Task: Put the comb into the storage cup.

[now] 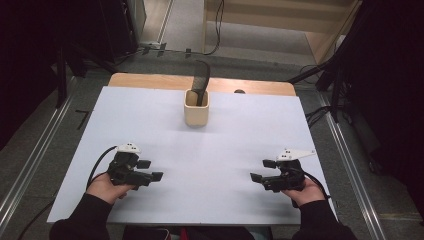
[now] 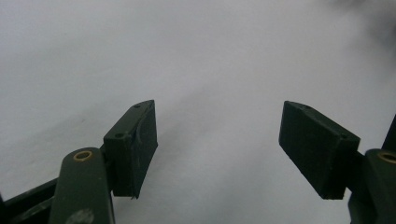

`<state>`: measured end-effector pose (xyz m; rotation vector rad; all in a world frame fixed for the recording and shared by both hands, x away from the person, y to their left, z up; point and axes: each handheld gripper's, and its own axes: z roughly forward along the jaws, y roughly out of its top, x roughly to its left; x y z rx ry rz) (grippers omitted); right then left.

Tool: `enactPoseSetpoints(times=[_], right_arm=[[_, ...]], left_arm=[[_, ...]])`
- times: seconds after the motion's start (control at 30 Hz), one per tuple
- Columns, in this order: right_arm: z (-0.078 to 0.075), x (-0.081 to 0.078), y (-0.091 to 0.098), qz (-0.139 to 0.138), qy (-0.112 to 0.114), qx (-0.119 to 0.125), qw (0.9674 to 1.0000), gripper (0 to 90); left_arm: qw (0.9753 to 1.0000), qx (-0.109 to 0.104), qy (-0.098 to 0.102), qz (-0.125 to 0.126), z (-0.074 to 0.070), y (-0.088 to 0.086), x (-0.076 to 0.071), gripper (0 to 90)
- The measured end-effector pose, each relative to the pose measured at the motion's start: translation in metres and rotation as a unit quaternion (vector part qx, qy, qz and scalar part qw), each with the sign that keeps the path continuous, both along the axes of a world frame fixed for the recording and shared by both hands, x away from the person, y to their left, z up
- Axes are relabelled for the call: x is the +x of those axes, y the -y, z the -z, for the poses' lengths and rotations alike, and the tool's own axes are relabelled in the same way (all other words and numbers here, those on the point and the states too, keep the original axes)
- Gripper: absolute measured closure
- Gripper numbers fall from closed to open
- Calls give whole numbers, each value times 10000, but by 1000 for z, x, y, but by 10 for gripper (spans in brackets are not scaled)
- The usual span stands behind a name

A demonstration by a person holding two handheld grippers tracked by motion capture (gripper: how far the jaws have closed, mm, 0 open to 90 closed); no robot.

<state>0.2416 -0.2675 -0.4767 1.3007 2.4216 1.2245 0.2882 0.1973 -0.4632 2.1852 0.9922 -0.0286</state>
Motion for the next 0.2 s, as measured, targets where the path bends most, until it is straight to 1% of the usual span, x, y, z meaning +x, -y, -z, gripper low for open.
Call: enactPoseSetpoints(times=[0.2], right_arm=[[0,1,0,-17,-15,-2,10000,223]], left_arm=[[10000,26,-1,13,0,0,0,285]])
